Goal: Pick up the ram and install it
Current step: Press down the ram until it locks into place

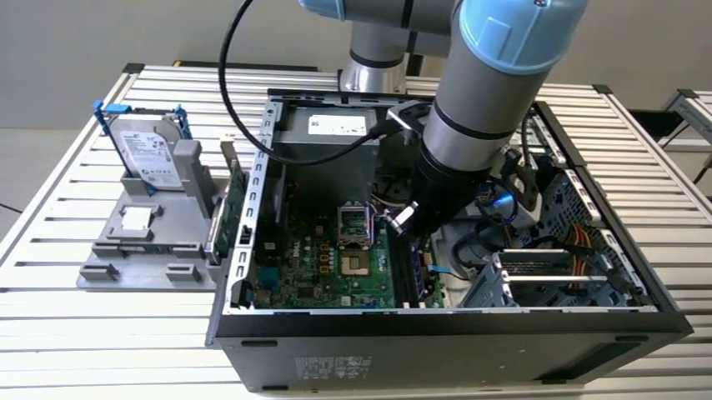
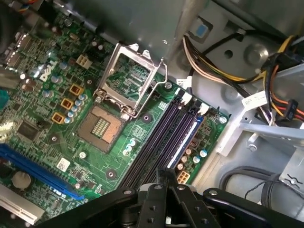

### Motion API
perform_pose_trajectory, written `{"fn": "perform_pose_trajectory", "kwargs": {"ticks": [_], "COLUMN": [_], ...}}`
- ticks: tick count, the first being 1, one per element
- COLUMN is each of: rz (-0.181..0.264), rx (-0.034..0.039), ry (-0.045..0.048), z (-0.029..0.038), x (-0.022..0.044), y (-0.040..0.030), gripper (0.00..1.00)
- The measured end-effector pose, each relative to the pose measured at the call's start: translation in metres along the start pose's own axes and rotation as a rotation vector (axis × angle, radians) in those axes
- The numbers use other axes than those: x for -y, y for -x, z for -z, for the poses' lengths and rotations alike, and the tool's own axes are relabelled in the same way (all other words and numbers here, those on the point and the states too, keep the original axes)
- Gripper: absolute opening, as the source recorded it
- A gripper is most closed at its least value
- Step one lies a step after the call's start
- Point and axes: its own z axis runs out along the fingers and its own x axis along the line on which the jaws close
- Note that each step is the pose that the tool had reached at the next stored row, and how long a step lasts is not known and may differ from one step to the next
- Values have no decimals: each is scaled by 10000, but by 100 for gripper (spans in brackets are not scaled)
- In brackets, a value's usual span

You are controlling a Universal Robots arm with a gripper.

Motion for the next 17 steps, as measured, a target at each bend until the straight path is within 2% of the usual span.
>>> {"fn": "perform_pose_trajectory", "kwargs": {"ticks": [3, 17], "rz": [421, 1704], "rx": [-14, -62], "ry": [-3, -4], "z": [0, 0], "x": [-2, -15], "y": [1, 13], "gripper": [0, 0]}}
